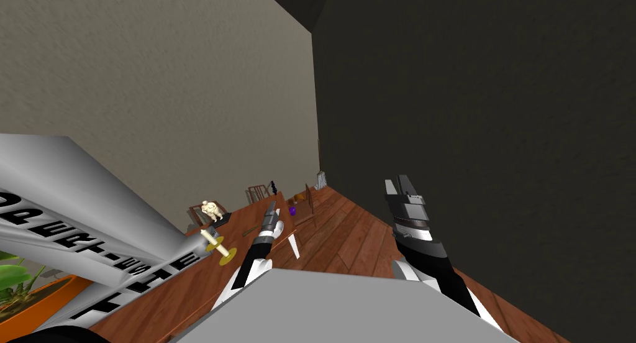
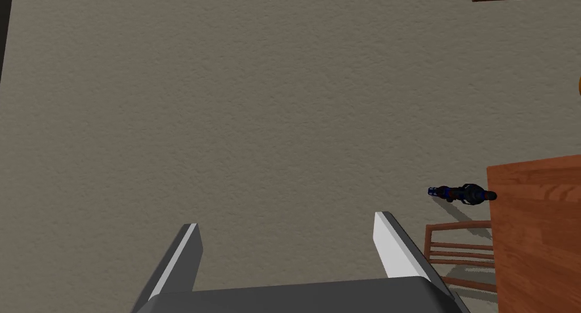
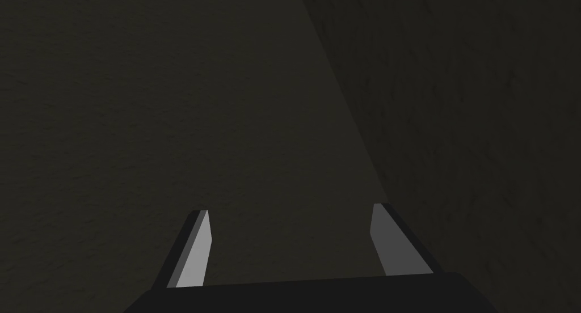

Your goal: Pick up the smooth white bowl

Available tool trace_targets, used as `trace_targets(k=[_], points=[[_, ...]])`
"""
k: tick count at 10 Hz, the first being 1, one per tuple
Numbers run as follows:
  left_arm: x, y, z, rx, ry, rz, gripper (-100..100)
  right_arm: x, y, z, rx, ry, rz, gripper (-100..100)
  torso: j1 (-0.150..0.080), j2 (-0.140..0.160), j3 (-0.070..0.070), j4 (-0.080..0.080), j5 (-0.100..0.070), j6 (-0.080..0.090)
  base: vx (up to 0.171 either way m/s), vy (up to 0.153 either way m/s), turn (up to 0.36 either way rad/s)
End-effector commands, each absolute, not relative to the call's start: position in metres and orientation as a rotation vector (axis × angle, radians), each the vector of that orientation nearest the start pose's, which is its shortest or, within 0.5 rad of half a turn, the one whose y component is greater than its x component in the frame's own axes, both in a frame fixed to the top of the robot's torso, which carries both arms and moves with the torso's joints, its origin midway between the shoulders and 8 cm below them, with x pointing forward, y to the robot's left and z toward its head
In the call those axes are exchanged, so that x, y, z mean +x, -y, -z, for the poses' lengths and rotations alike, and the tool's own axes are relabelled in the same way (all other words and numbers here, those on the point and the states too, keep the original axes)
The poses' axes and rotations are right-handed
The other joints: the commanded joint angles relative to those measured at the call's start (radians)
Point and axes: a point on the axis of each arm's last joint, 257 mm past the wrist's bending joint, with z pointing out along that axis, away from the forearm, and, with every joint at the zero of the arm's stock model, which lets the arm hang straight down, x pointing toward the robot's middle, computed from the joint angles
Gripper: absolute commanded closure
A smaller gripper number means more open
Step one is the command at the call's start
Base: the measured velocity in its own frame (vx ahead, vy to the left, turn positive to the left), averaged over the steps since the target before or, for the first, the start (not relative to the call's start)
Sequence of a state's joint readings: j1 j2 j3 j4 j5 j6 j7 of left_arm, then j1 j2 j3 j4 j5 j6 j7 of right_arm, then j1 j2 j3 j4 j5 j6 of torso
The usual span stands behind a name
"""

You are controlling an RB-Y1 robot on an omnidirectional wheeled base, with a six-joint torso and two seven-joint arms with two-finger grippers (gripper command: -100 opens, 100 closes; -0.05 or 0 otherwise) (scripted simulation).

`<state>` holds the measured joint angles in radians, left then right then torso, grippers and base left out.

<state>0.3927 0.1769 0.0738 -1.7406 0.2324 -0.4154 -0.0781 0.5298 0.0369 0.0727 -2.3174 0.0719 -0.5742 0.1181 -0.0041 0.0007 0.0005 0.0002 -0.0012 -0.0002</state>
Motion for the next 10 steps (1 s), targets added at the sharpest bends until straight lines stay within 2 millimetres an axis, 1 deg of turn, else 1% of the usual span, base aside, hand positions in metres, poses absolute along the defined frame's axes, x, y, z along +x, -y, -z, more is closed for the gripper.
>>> trace_targets(k=[1, 2, 3, 4, 5, 6, 7, 8, 9, 10], points=[[0.412, -0.368, 0.228, -1.123, -0.981, 1.082, -100, 0.325, 0.251, -0.045, 0.537, -0.589, -1.225, 0, 0.000, 0.000, 0.000, 0.000, 0.000, 0.000, -0.002, -0.061, -0.015], [0.413, -0.372, 0.247, -1.166, -1.008, 1.062, -100, 0.325, 0.251, -0.045, 0.537, -0.589, -1.225, 0, 0.000, 0.000, 0.000, 0.000, 0.000, 0.000, 0.003, -0.089, -0.030], [0.412, -0.374, 0.254, -1.178, -1.016, 1.053, -100, 0.325, 0.251, -0.045, 0.537, -0.589, -1.225, 0, -0.001, -0.001, 0.000, 0.000, 0.000, 0.000, 0.007, -0.065, -0.005], [0.413, -0.378, 0.272, -1.220, -1.042, 1.034, -100, 0.325, 0.251, -0.045, 0.537, -0.589, -1.225, 0, 0.000, -0.001, -0.001, 0.000, 0.000, 0.000, 0.018, -0.045, -0.014], [0.412, -0.379, 0.276, -1.226, -1.046, 1.029, -100, 0.325, 0.251, -0.045, 0.537, -0.589, -1.225, 0, 0.001, -0.002, -0.001, 0.000, 0.000, 0.000, 0.014, -0.028, -0.009], [0.411, -0.384, 0.298, -1.275, -1.076, 1.005, -100, 0.325, 0.251, -0.045, 0.537, -0.589, -1.225, 0, 0.002, -0.002, -0.001, 0.000, 0.000, 0.000, 0.017, -0.024, -0.019], [0.412, -0.388, 0.313, -1.313, -1.099, 0.989, -100, 0.325, 0.251, -0.045, 0.537, -0.589, -1.225, 0, 0.003, -0.002, -0.001, 0.000, 0.001, 0.000, 0.033, -0.035, -0.021], [0.410, -0.389, 0.320, -1.325, -1.106, 0.979, -100, 0.325, 0.251, -0.045, 0.537, -0.589, -1.225, 0, 0.002, -0.003, -0.002, -0.001, 0.001, 0.000, 0.029, -0.027, -0.005], [0.409, -0.394, 0.339, -1.372, -1.133, 0.957, -100, 0.325, 0.251, -0.045, 0.537, -0.589, -1.225, 0, 0.003, -0.003, -0.002, -0.001, 0.001, 0.000, 0.031, -0.017, -0.012], [0.408, -0.395, 0.341, -1.376, -1.136, 0.953, -100, 0.325, 0.251, -0.045, 0.537, -0.589, -1.225, 0, 0.003, -0.003, -0.002, -0.001, 0.001, 0.000, 0.025, -0.007, -0.003]])
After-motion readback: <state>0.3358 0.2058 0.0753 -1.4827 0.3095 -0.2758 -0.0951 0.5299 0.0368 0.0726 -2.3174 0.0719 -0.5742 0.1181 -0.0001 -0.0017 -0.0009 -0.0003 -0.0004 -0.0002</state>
